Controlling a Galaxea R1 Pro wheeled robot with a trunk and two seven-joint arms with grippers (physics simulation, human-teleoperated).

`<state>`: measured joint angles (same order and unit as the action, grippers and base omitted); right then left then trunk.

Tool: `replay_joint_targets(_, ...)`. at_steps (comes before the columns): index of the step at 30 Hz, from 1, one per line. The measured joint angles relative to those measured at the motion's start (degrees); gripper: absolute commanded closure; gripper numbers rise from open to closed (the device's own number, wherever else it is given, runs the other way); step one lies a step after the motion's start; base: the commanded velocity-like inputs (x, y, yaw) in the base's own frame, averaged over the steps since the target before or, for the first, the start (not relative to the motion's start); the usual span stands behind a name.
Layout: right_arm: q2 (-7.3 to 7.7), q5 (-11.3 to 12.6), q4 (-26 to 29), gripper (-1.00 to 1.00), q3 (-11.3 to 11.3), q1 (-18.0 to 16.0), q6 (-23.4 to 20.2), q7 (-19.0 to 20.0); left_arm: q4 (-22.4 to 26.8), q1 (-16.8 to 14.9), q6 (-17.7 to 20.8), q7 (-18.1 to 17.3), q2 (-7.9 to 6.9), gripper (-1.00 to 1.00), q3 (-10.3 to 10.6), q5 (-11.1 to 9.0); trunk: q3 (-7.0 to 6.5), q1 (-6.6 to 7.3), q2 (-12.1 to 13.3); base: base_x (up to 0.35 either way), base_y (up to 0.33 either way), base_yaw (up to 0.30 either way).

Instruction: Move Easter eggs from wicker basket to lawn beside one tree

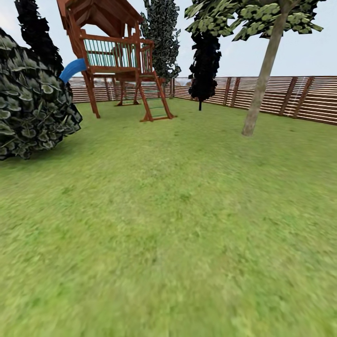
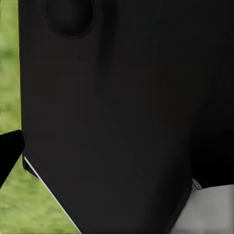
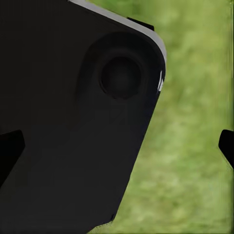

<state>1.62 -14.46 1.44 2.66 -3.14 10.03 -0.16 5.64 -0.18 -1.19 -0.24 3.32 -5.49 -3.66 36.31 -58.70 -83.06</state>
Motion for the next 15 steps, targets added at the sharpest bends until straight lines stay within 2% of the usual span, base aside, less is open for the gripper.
replay_joint_targets(9, -0.03, 0.4, 0.1, -1.0, -0.2, 0.0, 0.0, 0.3, 0.0, 0.0, 0.0, 0.0, 0.0, -1.0, 0.0, 0.0, 0.0, 0.0, 0.0, 0.339, 0.0, 0.01)
replay_joint_targets(15, 0.02, 0.4, 0.1, -1.0, -0.2, 0.0, 0.0, 0.3, 0.0, 0.0, 0.0, 0.0, 0.0, -1.0, 0.0, 0.0, 0.0, 0.0, 0.0, 0.339, 0.0, 0.237)
